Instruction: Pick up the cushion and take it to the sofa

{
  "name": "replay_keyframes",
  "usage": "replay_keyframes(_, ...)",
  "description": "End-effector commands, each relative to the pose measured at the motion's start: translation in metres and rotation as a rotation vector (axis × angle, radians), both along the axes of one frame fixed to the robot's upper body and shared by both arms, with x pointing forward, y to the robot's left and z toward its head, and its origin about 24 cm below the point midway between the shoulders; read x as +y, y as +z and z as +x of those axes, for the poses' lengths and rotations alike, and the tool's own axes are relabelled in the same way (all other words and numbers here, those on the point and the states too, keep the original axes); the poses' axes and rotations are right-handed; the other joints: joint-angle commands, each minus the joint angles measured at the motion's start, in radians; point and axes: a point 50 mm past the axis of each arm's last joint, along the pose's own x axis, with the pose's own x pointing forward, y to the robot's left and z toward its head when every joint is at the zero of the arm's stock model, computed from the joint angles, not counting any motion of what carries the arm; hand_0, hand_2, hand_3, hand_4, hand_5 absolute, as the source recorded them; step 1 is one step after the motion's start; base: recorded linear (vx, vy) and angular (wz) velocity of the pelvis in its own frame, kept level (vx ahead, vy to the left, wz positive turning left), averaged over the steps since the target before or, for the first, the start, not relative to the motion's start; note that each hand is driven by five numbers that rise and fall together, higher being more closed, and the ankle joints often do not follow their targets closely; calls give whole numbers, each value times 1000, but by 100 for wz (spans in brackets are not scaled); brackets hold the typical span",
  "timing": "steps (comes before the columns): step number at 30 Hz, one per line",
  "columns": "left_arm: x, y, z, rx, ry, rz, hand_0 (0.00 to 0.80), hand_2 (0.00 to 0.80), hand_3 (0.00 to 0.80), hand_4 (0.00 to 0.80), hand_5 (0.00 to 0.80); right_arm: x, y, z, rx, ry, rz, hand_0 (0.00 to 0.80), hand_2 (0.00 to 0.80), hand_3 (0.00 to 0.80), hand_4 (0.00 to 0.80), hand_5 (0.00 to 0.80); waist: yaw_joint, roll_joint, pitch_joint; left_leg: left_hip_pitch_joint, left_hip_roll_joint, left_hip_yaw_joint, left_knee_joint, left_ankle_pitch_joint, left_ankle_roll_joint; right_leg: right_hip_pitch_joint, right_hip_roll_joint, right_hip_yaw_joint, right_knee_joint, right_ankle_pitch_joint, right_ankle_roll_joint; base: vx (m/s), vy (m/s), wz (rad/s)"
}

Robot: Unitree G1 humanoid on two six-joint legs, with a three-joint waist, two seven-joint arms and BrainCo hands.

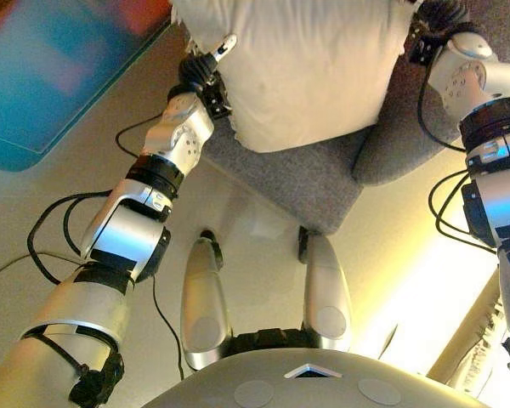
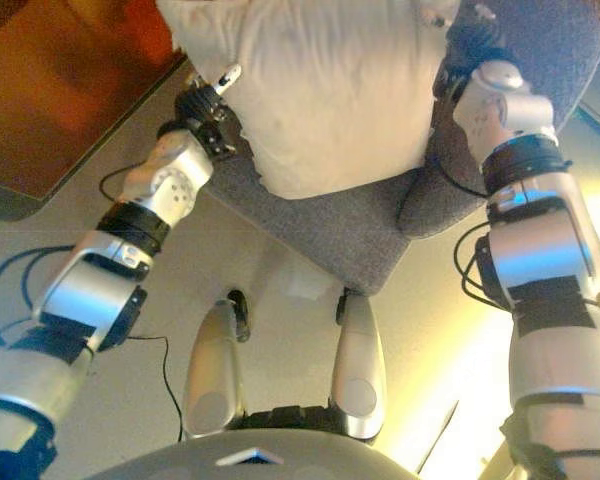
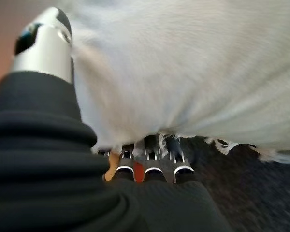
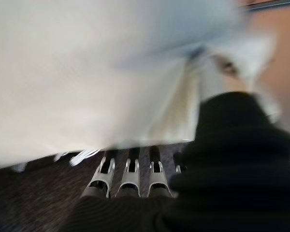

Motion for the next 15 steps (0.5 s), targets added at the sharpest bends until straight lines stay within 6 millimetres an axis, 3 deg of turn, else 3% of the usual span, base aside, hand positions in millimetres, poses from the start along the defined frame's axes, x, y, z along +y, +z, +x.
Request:
replay_keyframes(1, 8, 19, 4, -91, 52, 50, 0, 0, 0, 0, 0, 4, 22, 0, -103, 2, -33, 0, 0, 0, 0, 0, 21, 15, -101, 91, 101, -74, -115, 53, -83, 95, 11, -35, -21, -77, -4, 6, 25, 7)
replay_keyframes(11, 72, 21, -3, -146, 169, 97, 0, 0, 0, 0, 0, -40, 32, -15, -201, -161, 30, 0, 0, 0, 0, 0, 30, 28, -150, 189, 109, -36, -281, 132, -85, 201, 17, -67, -174, -39, -14, 0, 45, 6)
replay_keyframes(15, 81, 8, -8, -147, 162, 64, 0, 0, 0, 0, 0, -49, 34, -20, -218, -200, 26, 0, 0, 0, 0, 0, 34, 32, -179, 231, 101, -20, -352, 164, -83, 252, 28, -78, -246, -18, -16, -27, 61, 8)
